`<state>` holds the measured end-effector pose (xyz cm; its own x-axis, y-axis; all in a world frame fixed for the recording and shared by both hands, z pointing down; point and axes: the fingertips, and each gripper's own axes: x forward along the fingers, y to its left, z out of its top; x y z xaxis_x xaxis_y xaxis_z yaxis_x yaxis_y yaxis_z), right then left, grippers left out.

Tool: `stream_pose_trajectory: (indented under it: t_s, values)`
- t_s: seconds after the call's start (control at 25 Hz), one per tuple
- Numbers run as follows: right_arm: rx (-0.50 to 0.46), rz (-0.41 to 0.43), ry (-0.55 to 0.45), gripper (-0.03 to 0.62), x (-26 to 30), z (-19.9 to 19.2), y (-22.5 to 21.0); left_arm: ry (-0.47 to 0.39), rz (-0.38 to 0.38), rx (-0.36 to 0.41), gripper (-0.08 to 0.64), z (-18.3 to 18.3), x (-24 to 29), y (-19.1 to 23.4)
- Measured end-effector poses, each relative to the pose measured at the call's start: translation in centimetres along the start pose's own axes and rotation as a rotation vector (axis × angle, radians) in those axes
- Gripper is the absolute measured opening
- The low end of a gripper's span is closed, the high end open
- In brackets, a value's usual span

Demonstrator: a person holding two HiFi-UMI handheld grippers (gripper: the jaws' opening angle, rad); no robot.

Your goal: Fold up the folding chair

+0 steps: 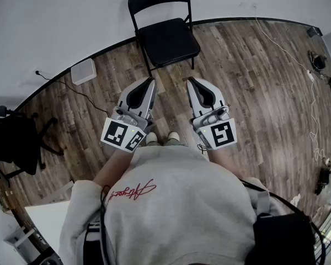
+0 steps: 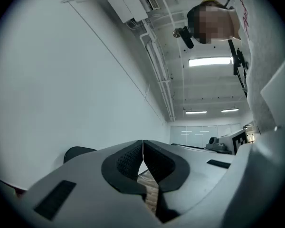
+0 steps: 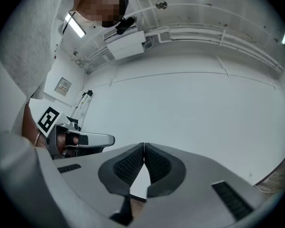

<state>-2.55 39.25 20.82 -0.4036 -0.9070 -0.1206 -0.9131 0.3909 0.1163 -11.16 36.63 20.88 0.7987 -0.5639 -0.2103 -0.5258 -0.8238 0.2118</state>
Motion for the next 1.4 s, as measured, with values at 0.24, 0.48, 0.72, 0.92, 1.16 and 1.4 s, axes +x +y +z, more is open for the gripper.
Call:
stream_pose_trajectory:
  t_s: [0.24, 0.48, 0.72, 0.92, 1.16, 1.4]
  values:
    - [-0.014, 0.010, 0.007, 0.018, 0.4, -0.2, 0.1, -0.004, 0.002, -0.005, 0.018, 0.0, 0.3, 0.3]
    - [-0.008, 0.004, 0.011, 0.018, 0.4, -0.5, 0.0, -0.002, 0.009, -0.015, 0.018, -0.2, 0.3, 0.4]
    - [-0.008, 0.007, -0.022, 0.018, 0.4, 0.0, -0.3, -0.003, 0.015, -0.012, 0.018, -0.3, 0.5, 0.5]
    - [0.007, -0.011, -0.046, 0.018, 0.4, 0.2, -1.3, -0.004, 0.028, -0.012, 0.018, -0.3, 1.0, 0.7]
    - [0.012, 0.004, -0.062, 0.018, 0.6, 0.1, -3.0, -0.005, 0.052, -0.011, 0.018, -0.7, 2.3, 0.7]
    - [0.011, 0.033, -0.033, 0.018, 0.5, -1.0, -5.1, -0.025, 0.076, 0.001, 0.018, -1.3, 3.9, 0.1]
